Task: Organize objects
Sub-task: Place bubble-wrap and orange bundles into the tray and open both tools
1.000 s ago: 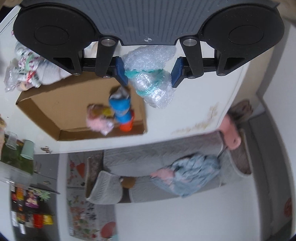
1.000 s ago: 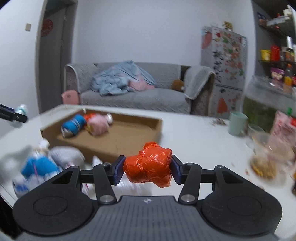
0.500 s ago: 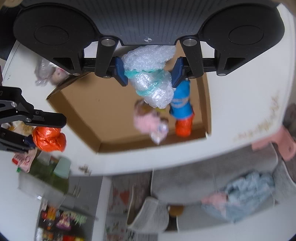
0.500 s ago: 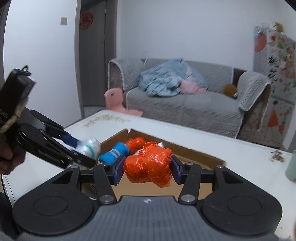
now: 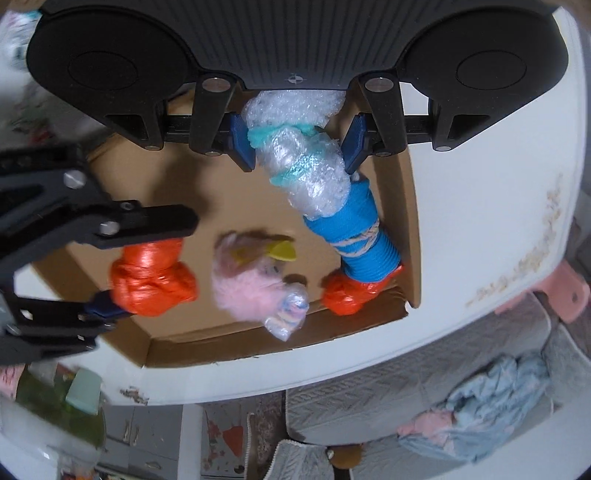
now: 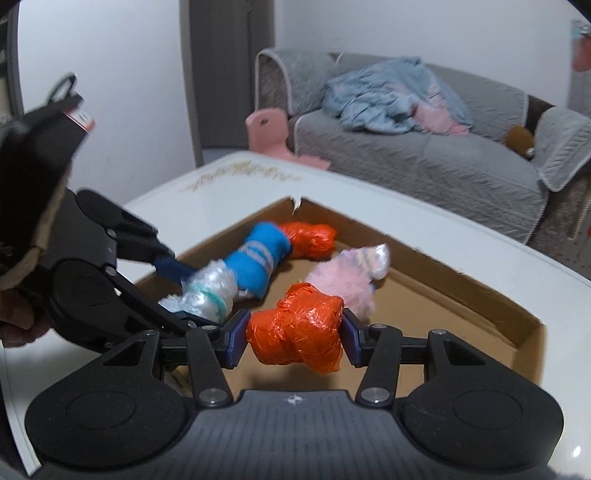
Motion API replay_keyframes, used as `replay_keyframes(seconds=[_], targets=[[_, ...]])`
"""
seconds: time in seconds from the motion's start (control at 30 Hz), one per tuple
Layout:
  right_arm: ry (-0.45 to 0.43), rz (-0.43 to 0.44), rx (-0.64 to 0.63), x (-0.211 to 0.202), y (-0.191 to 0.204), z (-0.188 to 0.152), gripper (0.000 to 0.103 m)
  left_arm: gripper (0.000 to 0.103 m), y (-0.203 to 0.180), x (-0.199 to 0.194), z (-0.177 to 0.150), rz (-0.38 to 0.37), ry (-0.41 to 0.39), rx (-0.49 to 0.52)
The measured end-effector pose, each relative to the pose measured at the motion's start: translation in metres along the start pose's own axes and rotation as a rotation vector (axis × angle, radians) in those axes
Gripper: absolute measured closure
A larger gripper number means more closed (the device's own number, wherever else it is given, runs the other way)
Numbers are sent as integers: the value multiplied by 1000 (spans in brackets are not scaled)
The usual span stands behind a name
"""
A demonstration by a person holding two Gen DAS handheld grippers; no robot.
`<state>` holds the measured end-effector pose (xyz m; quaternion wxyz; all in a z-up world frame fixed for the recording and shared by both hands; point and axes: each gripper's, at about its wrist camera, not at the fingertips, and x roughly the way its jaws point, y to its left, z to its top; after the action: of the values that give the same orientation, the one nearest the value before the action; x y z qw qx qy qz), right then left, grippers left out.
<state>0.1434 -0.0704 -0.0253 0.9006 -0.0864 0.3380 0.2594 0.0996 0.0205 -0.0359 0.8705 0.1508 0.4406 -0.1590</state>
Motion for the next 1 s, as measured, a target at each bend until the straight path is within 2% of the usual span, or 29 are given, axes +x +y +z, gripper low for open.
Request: replay_keyframes(seconds=[0.23, 0.43, 0.6, 0.63, 0.67, 0.7, 0.77, 1.0], targets=[[83, 43, -36, 26, 6, 3, 55, 46, 1, 8, -5, 15, -11, 15], [135, 97, -110, 34, 6, 7, 55, 40, -8, 8, -8, 62, -16, 92], [179, 125, -117, 44, 6, 16, 55, 36, -5, 8, -7, 41, -7, 80], [187, 132, -122, 45, 7, 18, 55, 33, -4, 8, -6, 35, -3, 75], [193, 143, -125, 46, 8, 20, 55, 23, -3, 7, -6, 12, 3, 63], [202, 161, -125, 47, 8, 23, 55, 21, -4, 6, -5, 5, 14, 59], [212, 171, -139, 48, 9, 27, 55, 1, -9, 2, -6, 20, -2, 82], [248, 173, -189, 55, 16, 28, 54, 1, -16, -8, -5, 42, -25, 93]])
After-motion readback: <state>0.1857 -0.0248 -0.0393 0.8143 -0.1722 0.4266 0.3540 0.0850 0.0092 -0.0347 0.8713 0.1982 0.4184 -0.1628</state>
